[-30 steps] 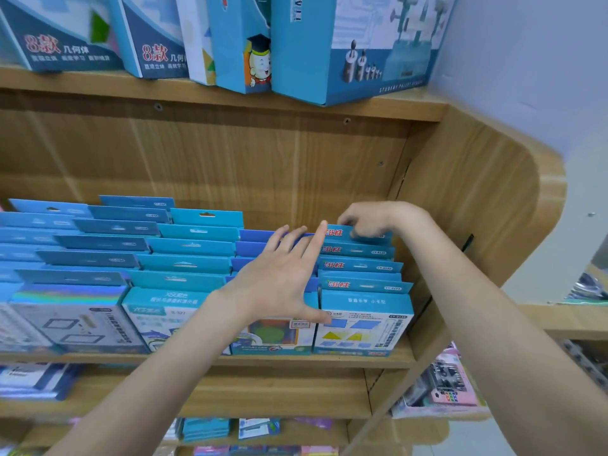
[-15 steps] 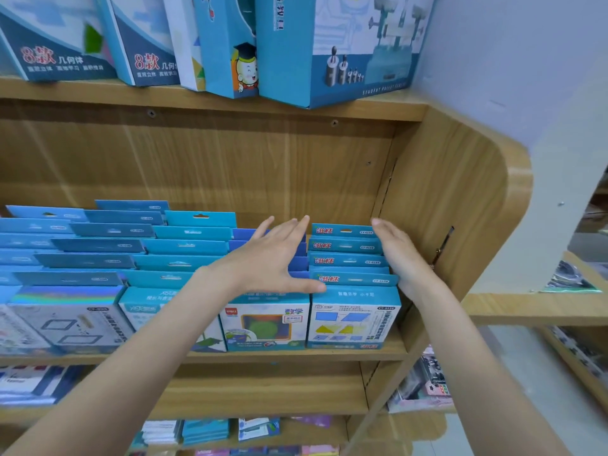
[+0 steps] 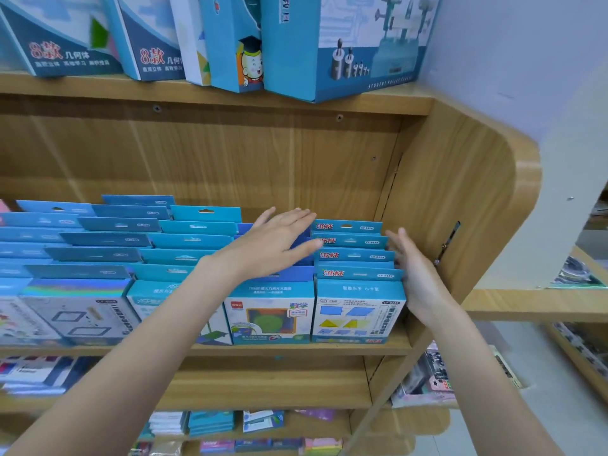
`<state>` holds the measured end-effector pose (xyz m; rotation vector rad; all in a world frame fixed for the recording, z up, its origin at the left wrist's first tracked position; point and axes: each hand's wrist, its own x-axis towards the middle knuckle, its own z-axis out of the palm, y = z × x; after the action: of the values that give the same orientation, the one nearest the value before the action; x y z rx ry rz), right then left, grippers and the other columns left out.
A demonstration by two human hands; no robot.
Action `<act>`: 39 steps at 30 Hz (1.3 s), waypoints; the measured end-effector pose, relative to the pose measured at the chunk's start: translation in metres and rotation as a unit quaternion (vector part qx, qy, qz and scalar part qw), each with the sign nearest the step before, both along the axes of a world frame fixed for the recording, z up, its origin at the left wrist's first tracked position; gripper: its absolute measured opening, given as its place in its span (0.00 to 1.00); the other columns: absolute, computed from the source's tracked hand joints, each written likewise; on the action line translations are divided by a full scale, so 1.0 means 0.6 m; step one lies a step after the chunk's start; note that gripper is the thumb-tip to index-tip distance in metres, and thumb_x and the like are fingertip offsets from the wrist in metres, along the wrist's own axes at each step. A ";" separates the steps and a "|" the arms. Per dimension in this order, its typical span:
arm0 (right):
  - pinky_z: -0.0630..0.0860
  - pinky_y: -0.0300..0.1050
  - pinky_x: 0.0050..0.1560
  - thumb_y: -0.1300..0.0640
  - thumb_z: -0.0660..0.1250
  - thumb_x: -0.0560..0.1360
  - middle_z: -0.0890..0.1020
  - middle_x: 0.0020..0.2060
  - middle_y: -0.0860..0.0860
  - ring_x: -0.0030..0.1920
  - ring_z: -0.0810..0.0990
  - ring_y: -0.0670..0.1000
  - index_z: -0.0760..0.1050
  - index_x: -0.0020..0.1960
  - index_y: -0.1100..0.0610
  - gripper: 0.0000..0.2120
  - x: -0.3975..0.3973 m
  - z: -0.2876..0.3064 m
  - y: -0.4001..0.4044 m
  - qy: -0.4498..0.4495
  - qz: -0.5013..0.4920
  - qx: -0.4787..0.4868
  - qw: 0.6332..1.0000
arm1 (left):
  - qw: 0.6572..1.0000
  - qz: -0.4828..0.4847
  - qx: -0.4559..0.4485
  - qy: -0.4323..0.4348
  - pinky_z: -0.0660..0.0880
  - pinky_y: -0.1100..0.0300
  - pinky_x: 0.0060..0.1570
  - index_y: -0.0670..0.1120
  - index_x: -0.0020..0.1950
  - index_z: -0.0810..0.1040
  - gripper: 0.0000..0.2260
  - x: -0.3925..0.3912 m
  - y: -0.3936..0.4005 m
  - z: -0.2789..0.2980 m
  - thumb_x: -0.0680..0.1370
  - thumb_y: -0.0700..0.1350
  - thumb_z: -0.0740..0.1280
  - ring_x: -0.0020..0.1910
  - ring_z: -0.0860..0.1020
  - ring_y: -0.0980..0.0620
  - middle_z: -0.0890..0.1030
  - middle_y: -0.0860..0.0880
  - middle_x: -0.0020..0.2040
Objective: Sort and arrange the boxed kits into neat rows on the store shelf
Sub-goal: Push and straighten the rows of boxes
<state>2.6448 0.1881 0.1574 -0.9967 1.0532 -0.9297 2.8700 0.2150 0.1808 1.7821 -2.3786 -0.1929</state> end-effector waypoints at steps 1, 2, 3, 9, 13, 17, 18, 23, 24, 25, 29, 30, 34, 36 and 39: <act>0.75 0.44 0.46 0.42 0.53 0.78 0.79 0.48 0.45 0.46 0.82 0.46 0.70 0.59 0.44 0.15 -0.002 -0.007 0.006 -0.011 0.010 -0.002 1.000 | 1.000 0.001 -0.010 -0.004 0.40 0.55 0.71 0.48 0.76 0.51 0.29 -0.002 -0.006 0.000 0.78 0.60 0.45 0.74 0.49 0.57 0.53 0.50 0.76; 0.75 0.42 0.44 0.42 0.53 0.78 0.80 0.45 0.44 0.43 0.82 0.43 0.71 0.55 0.43 0.12 -0.004 -0.010 0.011 -0.017 0.020 -0.011 1.000 | 1.000 0.002 -0.017 -0.012 0.40 0.54 0.71 0.48 0.76 0.51 0.26 -0.006 -0.012 -0.002 0.80 0.58 0.46 0.74 0.49 0.56 0.53 0.50 0.76; 0.75 0.40 0.43 0.43 0.53 0.77 0.80 0.47 0.42 0.42 0.82 0.41 0.71 0.55 0.42 0.11 -0.005 -0.012 0.013 -0.017 0.026 -0.029 0.999 | 1.000 0.003 -0.019 -0.019 0.40 0.53 0.71 0.48 0.76 0.51 0.25 -0.011 -0.018 -0.004 0.81 0.56 0.46 0.74 0.50 0.55 0.54 0.50 0.76; 0.80 0.38 0.45 0.51 0.64 0.74 0.74 0.54 0.36 0.54 0.79 0.44 0.62 0.69 0.43 0.25 0.005 -0.040 0.035 0.094 -0.023 -0.199 0.975 | 1.000 -0.009 -0.002 -0.007 0.47 0.55 0.71 0.49 0.75 0.57 0.22 -0.024 -0.031 -0.018 0.82 0.53 0.48 0.73 0.56 0.52 0.55 0.47 0.76; 0.81 0.38 0.39 0.55 0.64 0.74 0.76 0.54 0.41 0.51 0.81 0.47 0.65 0.67 0.43 0.23 0.003 -0.053 0.038 0.079 -0.028 -0.222 0.971 | 1.000 -0.008 -0.010 0.020 0.53 0.56 0.68 0.48 0.73 0.63 0.21 -0.023 -0.028 -0.015 0.81 0.53 0.51 0.68 0.63 0.48 0.62 0.47 0.72; 0.80 0.38 0.36 0.58 0.62 0.76 0.77 0.53 0.39 0.49 0.83 0.47 0.66 0.64 0.40 0.21 -0.008 -0.056 0.038 0.062 0.004 -0.222 0.973 | 0.999 -0.018 -0.004 0.047 0.60 0.58 0.64 0.47 0.70 0.67 0.22 -0.021 -0.027 -0.012 0.80 0.55 0.55 0.62 0.68 0.49 0.66 0.48 0.66; 0.80 0.38 0.36 0.59 0.62 0.76 0.78 0.52 0.36 0.48 0.83 0.46 0.66 0.63 0.39 0.21 -0.010 -0.057 0.039 0.054 0.012 -0.219 0.974 | 0.999 -0.020 -0.002 0.048 0.61 0.58 0.63 0.46 0.70 0.68 0.23 -0.021 -0.026 -0.012 0.79 0.56 0.56 0.61 0.68 0.50 0.66 0.48 0.65; 0.82 0.40 0.38 0.60 0.62 0.75 0.77 0.51 0.34 0.48 0.83 0.46 0.64 0.64 0.37 0.23 -0.012 -0.056 0.039 0.036 0.021 -0.203 0.978 | 0.998 -0.024 0.002 0.051 0.62 0.58 0.63 0.47 0.70 0.68 0.23 -0.021 -0.026 -0.010 0.79 0.57 0.57 0.62 0.67 0.50 0.66 0.48 0.64; 0.82 0.41 0.39 0.59 0.62 0.75 0.77 0.53 0.36 0.49 0.83 0.46 0.64 0.63 0.36 0.23 -0.010 -0.057 0.040 0.035 0.020 -0.206 0.978 | 0.998 -0.024 0.001 0.052 0.61 0.58 0.63 0.47 0.70 0.68 0.23 -0.021 -0.026 -0.010 0.79 0.57 0.57 0.62 0.67 0.50 0.66 0.48 0.65; 0.82 0.41 0.39 0.59 0.62 0.76 0.77 0.54 0.37 0.50 0.82 0.47 0.64 0.63 0.35 0.23 -0.007 -0.058 0.042 0.036 0.019 -0.208 0.977 | 0.998 -0.023 0.001 0.052 0.61 0.58 0.63 0.47 0.70 0.68 0.23 -0.020 -0.027 -0.011 0.79 0.57 0.57 0.63 0.67 0.50 0.66 0.48 0.65; 0.82 0.42 0.41 0.58 0.62 0.76 0.77 0.58 0.42 0.53 0.82 0.49 0.64 0.62 0.33 0.23 -0.003 -0.059 0.047 0.035 0.010 -0.213 0.976 | 0.998 -0.018 0.011 0.055 0.61 0.58 0.63 0.48 0.70 0.67 0.23 -0.018 -0.029 -0.011 0.78 0.58 0.56 0.64 0.66 0.50 0.66 0.49 0.65; 0.81 0.41 0.41 0.58 0.63 0.76 0.76 0.58 0.42 0.54 0.81 0.49 0.64 0.62 0.33 0.24 -0.003 -0.060 0.048 0.036 0.009 -0.215 0.976 | 0.998 -0.017 0.013 0.061 0.62 0.57 0.63 0.49 0.71 0.67 0.24 -0.018 -0.029 -0.010 0.78 0.58 0.57 0.63 0.66 0.50 0.66 0.49 0.65; 0.80 0.37 0.44 0.57 0.66 0.73 0.73 0.62 0.42 0.56 0.80 0.47 0.57 0.66 0.35 0.30 -0.002 -0.063 0.053 0.061 0.014 -0.208 0.976 | 0.997 -0.016 -0.034 0.067 0.60 0.55 0.65 0.48 0.72 0.63 0.24 -0.016 -0.022 -0.007 0.79 0.57 0.56 0.62 0.69 0.49 0.70 0.49 0.65; 0.80 0.36 0.43 0.57 0.68 0.71 0.71 0.63 0.43 0.56 0.79 0.47 0.51 0.71 0.38 0.37 -0.004 -0.064 0.051 0.077 0.018 -0.194 0.978 | 0.995 -0.009 -0.082 0.052 0.53 0.55 0.69 0.47 0.71 0.65 0.22 -0.010 -0.015 -0.003 0.80 0.55 0.55 0.64 0.69 0.50 0.72 0.49 0.65; 0.80 0.35 0.42 0.59 0.70 0.70 0.76 0.60 0.45 0.52 0.81 0.46 0.54 0.73 0.43 0.38 -0.007 -0.066 0.045 0.060 0.033 -0.161 0.985 | 0.993 0.016 -0.117 0.029 0.47 0.55 0.70 0.46 0.70 0.67 0.21 0.001 0.006 -0.008 0.80 0.53 0.54 0.68 0.66 0.52 0.70 0.50 0.68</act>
<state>2.6408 0.2153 0.1179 -1.3618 0.9804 -1.0151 2.8703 0.2184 0.1760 1.6809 -2.2270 0.0380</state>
